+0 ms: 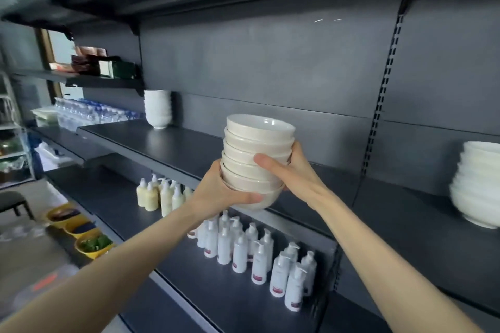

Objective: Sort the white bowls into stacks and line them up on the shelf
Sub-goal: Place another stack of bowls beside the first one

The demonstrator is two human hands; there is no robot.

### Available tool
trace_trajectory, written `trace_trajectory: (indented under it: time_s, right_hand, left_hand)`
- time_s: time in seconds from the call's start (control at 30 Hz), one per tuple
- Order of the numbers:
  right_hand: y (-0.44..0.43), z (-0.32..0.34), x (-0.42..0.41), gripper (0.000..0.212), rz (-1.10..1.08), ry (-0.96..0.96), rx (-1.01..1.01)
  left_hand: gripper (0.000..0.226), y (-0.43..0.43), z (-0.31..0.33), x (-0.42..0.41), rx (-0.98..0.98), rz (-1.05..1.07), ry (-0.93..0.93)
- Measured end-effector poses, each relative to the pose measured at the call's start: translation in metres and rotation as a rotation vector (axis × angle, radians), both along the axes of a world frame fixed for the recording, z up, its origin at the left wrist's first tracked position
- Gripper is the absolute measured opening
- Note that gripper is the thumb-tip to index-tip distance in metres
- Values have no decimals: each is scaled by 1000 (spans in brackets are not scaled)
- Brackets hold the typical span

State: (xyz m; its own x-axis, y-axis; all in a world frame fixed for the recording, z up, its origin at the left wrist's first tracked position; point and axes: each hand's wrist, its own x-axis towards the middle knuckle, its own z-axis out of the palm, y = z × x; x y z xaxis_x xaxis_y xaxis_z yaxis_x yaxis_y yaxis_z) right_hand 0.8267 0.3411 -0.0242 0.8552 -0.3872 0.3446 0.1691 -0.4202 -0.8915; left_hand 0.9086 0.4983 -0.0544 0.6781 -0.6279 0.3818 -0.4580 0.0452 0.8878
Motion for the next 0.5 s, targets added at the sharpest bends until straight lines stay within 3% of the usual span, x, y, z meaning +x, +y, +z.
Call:
trace_trajectory:
  time_s: [0.17,0.37,0.5]
  right_hand:
    - [42,7,79,109,10,3,-17]
    - [55,18,174,93,32,-6,-28]
    - [55,16,248,107,36,20,-20]
  left_hand:
    - [69,45,5,77,22,5,4]
    - [62,60,13,165,-14,25,20]
    - [60,59,10,236,2,21,13]
